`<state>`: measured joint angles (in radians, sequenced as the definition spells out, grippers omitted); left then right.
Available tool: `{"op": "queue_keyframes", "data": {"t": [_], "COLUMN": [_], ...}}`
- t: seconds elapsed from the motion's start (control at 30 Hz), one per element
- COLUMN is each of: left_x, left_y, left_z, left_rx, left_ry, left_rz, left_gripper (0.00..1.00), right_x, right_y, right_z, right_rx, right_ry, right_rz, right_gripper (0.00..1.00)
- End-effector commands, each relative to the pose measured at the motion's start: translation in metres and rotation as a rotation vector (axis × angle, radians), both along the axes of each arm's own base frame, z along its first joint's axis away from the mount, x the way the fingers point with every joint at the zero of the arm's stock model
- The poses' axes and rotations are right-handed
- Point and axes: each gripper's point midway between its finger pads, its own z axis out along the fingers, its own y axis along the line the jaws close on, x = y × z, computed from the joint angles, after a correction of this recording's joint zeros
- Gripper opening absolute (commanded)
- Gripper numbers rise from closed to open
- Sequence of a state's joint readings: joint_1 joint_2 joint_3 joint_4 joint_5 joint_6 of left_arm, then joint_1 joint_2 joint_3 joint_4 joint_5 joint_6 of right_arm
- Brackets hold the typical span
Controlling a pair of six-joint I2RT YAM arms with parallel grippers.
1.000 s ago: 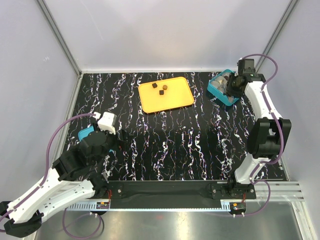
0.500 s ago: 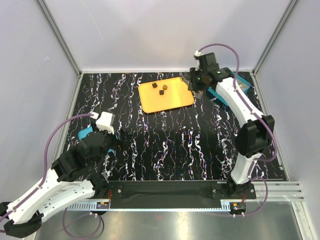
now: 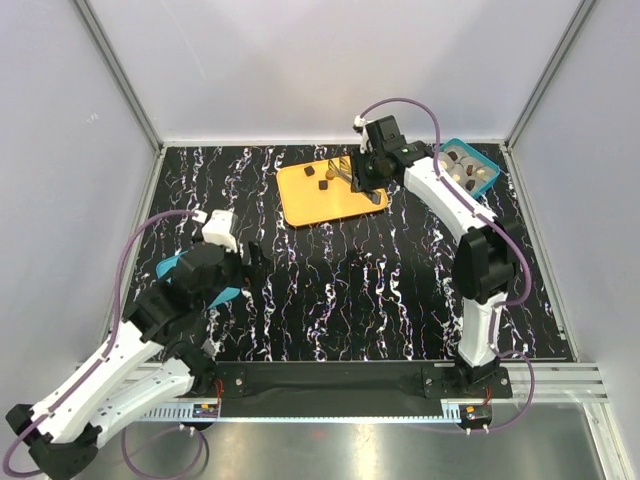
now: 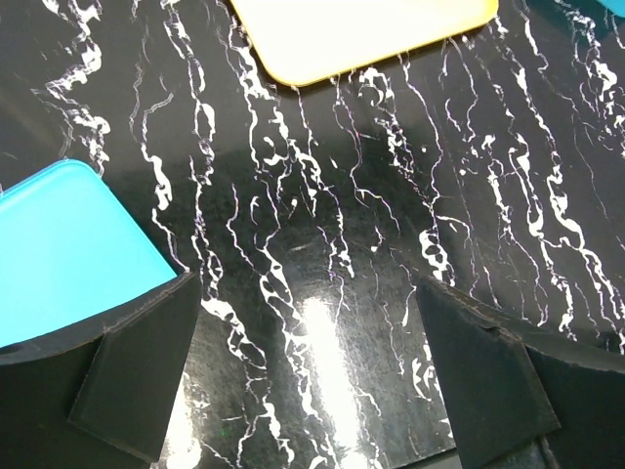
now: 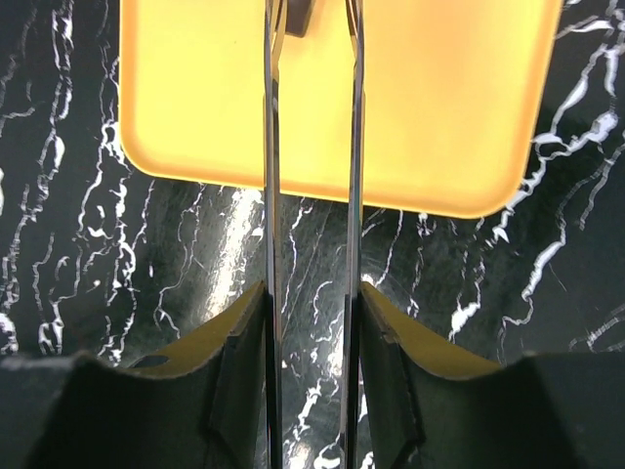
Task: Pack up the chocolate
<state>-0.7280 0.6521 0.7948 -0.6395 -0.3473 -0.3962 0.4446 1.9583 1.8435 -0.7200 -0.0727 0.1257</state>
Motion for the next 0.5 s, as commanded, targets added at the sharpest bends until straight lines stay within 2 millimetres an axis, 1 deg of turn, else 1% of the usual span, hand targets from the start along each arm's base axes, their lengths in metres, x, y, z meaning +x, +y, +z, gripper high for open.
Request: {"op": "queue_keyframes", "data": {"t": [0.0,0.03,0.07,0.1,0.13,0.17,0.2,0.27,0.3,0.4,0.47], "left_x": [0.006,0.007,0.013,0.011,0.011,0.018,0.016,0.020,0.021,0.022,0.021], "left_y": [-0.018,-0.018,-0.011,-0.016,-0.017,-0.010,-0.014,-0.009,-0.008,0.001,0.002], "left_z": [0.028,0.030,0.030,0.029,0.030,0.025,0.023,0.016,0.013,0.004,0.000], "left_rx": [-0.141,-0.155,-0.166,-0.191,-0.203,-0.206,-0.224,-0.211,-0.196,-0.150,-0.151], "left_ry": [-0.024,-0.023,-0.014,0.010,0.020,0.045,0.068,0.105,0.113,0.124,0.119], "left_rz": [-0.073,-0.082,-0.057,-0.099,-0.116,-0.091,-0.121,-0.115,-0.109,-0.076,-0.073], "left_gripper": [0.99,0.99,0.99,0.99,0.99,0.99,0.99,0.99,0.99,0.99,0.99], "right_x": [0.013,0.016,0.019,0.022,0.023,0.026,0.025,0.025,0.024,0.028,0.029], "right_y": [0.025,0.028,0.031,0.031,0.030,0.032,0.036,0.038,0.043,0.038,0.036], "right_z": [0.006,0.000,-0.001,-0.005,-0.016,-0.015,-0.019,-0.025,-0.026,-0.032,-0.034], "right_rx": [0.011,0.007,-0.002,-0.016,-0.046,-0.050,-0.059,-0.070,-0.069,-0.112,-0.129], "right_ry": [-0.082,-0.086,-0.100,-0.098,-0.080,-0.087,-0.080,-0.078,-0.080,-0.090,-0.093], "right_rz": [0.079,0.085,0.083,0.082,0.077,0.075,0.079,0.080,0.085,0.053,0.042], "right_gripper": [0.46,0.46,0.46,0.46,0.46,0.46,0.46,0.46,0.46,0.46,0.46]}}
